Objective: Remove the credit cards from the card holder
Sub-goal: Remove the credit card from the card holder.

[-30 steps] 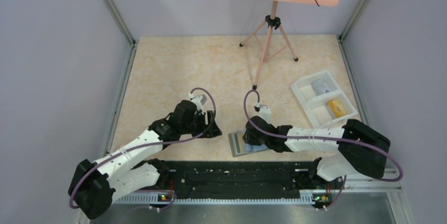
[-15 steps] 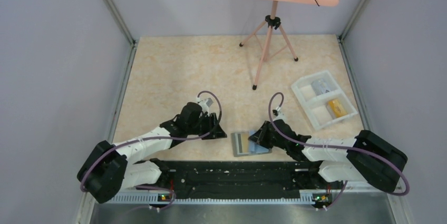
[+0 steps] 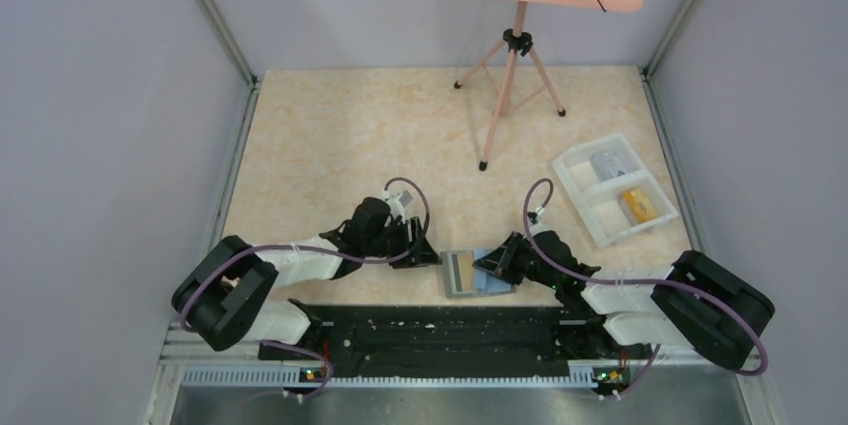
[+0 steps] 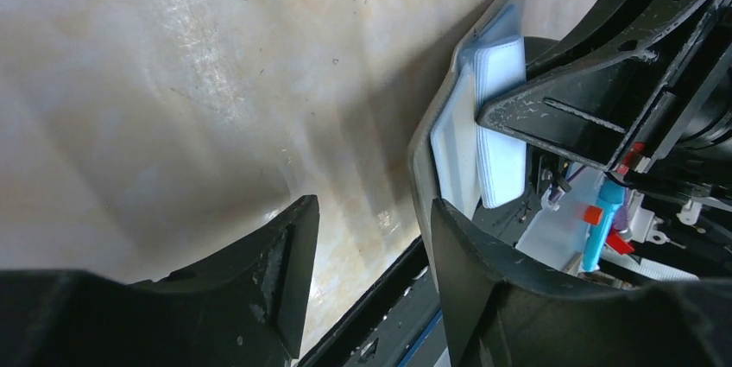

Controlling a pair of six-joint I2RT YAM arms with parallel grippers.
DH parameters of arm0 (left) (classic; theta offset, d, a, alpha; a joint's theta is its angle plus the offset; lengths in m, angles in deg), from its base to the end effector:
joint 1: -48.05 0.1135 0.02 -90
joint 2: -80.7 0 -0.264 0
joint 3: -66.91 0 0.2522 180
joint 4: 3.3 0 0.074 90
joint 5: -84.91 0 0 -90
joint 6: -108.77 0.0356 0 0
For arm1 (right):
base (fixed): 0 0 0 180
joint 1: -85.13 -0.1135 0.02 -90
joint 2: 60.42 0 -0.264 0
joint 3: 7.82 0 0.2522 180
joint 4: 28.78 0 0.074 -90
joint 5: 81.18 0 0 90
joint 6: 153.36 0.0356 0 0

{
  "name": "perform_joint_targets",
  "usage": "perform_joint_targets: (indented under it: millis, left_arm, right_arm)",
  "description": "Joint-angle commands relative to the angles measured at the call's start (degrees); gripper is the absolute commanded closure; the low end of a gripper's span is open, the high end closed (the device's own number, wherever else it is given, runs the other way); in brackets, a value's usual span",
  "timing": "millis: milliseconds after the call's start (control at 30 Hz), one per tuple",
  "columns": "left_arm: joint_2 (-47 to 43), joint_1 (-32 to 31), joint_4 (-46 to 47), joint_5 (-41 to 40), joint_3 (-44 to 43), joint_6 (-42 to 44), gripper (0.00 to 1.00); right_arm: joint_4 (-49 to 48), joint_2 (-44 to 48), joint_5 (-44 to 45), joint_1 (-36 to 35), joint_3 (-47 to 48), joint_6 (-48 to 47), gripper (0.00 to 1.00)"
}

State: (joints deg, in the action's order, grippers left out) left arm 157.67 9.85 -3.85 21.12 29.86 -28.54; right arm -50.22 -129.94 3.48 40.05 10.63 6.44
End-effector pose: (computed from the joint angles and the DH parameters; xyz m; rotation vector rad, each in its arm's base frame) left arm 0.1746 -0.1574 0.1401 0.0698 2.5406 -1.2233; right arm 0.1256 0.1307 0.1105 0.4441 2.3265 1.2202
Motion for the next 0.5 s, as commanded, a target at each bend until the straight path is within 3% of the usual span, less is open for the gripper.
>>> perform_joint_targets:
  millis: [0,167,233,400,467]
  left_arm:
    - [2.3,-0.2,10.6,3.6,1.6,-2.9,0.44]
    - [3.7,-0.4,17.9,6.4,3.4,-6.1,0.45]
    - [4.3,-0.4,20.7,7.8,3.8,-7.3,0.53]
    - [5.1,-0.5,25.3,9.9,4.3,-9.8,0.85]
    - [5.1,-0.4,25.7,10.5,4.2,-10.2,0.93]
  right_arm:
    - [-8.5,-0.1,-3.2,0.7,-0.4,2.1,0.88]
    - [-8.9,-0.1,-3.5,0.7,-0.5,2.4,0.88]
    - [-9.3,-0.2,-3.9,0.7,-0.5,2.5,0.88]
    - [-8.6,-0.4,-4.0,0.7,-0.3,2.4,0.86]
    - [-7.8,-0.6,-4.2,0.7,0.1,2.1,0.85]
